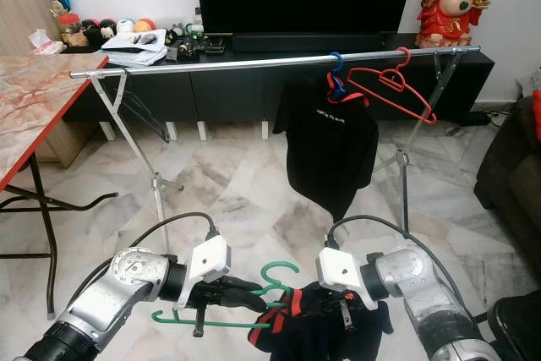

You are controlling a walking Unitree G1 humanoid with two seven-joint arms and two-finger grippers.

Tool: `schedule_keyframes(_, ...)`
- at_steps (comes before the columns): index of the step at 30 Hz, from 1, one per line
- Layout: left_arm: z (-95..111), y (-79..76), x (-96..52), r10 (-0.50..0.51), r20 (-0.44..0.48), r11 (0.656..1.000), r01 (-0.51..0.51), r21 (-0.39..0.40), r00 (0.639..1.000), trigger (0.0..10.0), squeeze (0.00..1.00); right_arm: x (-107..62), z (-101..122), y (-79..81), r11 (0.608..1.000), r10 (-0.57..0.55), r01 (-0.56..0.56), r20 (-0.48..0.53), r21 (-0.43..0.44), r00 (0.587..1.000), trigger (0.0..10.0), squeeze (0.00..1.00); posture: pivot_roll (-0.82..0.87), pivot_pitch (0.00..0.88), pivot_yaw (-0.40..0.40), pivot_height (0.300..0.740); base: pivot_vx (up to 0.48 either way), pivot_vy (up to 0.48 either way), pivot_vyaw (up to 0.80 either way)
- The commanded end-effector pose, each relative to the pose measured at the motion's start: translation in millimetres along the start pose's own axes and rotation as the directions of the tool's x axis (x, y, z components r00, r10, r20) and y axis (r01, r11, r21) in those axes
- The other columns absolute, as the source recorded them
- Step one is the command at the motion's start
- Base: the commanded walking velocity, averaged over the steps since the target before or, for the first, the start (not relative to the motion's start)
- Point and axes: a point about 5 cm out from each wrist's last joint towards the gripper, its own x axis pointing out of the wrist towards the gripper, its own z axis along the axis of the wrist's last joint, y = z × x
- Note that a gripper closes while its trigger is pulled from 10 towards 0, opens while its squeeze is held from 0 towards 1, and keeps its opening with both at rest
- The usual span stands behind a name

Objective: Hang hanger

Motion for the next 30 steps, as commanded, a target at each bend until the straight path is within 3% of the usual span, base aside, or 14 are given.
schedule_keyframes(1, 21.0, 14.1, -2.5, 0.071, 0.062, 0.994, -0.076, 0.075, 0.996, 10.0, 0.0, 10.2, 0.3, 3.5, 0.998, 0.061, -0.061, -0.008, -0.005, 0.998, 0.0, 0.0, -0.03, 0.021, -0.012, 0.74, 0.0, 0.0, 0.0)
schedule_keyframes(9, 20.8, 15.1, -3.7, 0.066, 0.052, 0.995, -0.07, 0.074, 0.996, 10.0, 0.0, 10.8, -0.6, 4.9, 0.998, 0.067, -0.067, -0.007, -0.001, 0.998, 0.0, 0.0, -0.03, 0.028, -0.011, 0.74, 0.0, 0.0, 0.0)
schedule_keyframes(10, 20.6, 15.0, -3.8, 0.062, 0.052, 0.995, -0.065, 0.073, 0.997, 10.0, 0.09, 10.9, -0.6, 4.9, 0.998, 0.067, -0.067, -0.007, -0.001, 0.998, 0.0, 0.0, -0.03, 0.029, -0.011, 0.74, 0.0, 0.0, 0.0)
schedule_keyframes(11, 20.5, 15.1, -3.9, 0.059, 0.053, 0.995, -0.063, 0.072, 0.997, 10.0, 0.09, 11.0, -0.6, 4.9, 0.998, 0.067, -0.067, -0.008, 0.0, 0.998, 0.0, 0.0, -0.03, 0.028, -0.012, 0.74, 0.0, 0.0, 0.0)
schedule_keyframes(12, 20.5, 15.2, -4.2, 0.057, 0.055, 0.996, -0.06, 0.067, 0.997, 10.0, 1.0, 11.1, -0.6, 4.8, 0.998, 0.068, -0.068, -0.008, 0.0, 0.998, 0.0, 0.0, -0.03, 0.029, -0.011, 0.74, 0.0, 0.0, 0.0)
schedule_keyframes(30, 16.8, 11.6, -13.7, 0.0, 0.027, 0.999, -0.001, 0.038, 1.0, 10.0, 1.0, 8.3, -24.0, 14.7, 0.999, 0.041, -0.038, -0.143, 0.028, 0.989, 0.0, 0.0, -0.03, 0.022, -0.005, 0.74, 0.0, 0.0, 0.0)
